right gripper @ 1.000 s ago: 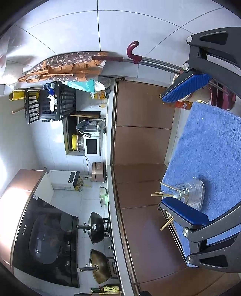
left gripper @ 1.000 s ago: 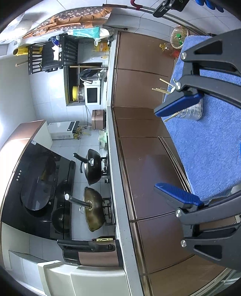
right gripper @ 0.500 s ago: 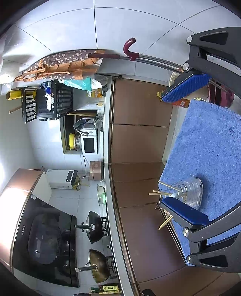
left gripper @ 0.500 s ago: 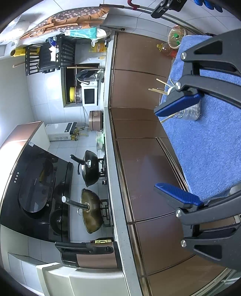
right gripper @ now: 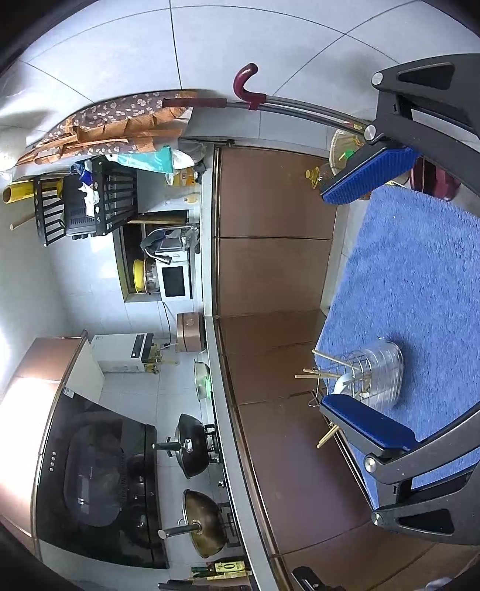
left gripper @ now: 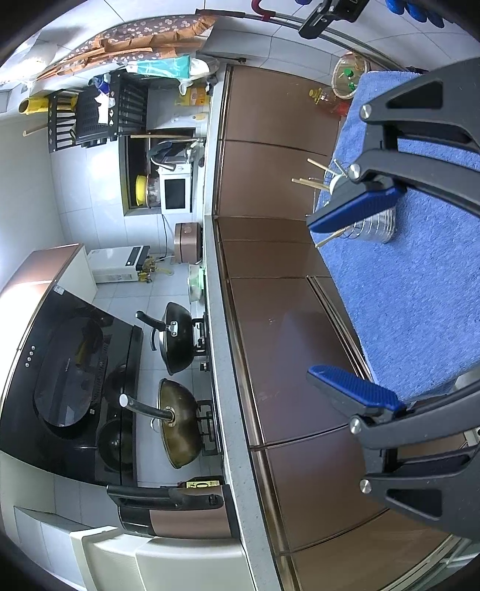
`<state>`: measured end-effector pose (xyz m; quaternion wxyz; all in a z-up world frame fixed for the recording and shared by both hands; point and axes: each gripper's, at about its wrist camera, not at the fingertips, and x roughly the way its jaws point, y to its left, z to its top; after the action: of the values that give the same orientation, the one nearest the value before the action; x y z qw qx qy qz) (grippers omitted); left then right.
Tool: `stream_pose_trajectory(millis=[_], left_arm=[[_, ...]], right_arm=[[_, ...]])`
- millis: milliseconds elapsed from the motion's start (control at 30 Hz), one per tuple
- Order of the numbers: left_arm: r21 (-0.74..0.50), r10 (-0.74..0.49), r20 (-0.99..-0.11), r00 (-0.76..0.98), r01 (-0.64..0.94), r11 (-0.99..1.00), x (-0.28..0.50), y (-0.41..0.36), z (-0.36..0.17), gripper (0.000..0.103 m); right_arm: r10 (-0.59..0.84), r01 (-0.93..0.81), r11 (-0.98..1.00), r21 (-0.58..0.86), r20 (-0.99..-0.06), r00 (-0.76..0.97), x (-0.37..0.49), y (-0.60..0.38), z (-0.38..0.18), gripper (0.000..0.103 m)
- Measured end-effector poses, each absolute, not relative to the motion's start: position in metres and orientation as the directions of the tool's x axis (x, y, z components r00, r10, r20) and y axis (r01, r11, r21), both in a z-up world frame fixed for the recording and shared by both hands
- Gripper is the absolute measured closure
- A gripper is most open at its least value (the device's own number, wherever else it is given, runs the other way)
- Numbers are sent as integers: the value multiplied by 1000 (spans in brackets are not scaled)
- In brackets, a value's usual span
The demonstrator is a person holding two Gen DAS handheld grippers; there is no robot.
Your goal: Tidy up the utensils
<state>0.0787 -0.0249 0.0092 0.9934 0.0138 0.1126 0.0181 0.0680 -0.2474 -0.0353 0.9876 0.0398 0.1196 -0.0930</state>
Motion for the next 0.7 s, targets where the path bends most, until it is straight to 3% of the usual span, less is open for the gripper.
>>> stream_pose_trajectory(millis=[700], left_arm=[[21,14,-238,971,-10,1000,76,-24,8,30]], right_arm=[[-174,193,980,54,-250,952,67,-249,-36,0]])
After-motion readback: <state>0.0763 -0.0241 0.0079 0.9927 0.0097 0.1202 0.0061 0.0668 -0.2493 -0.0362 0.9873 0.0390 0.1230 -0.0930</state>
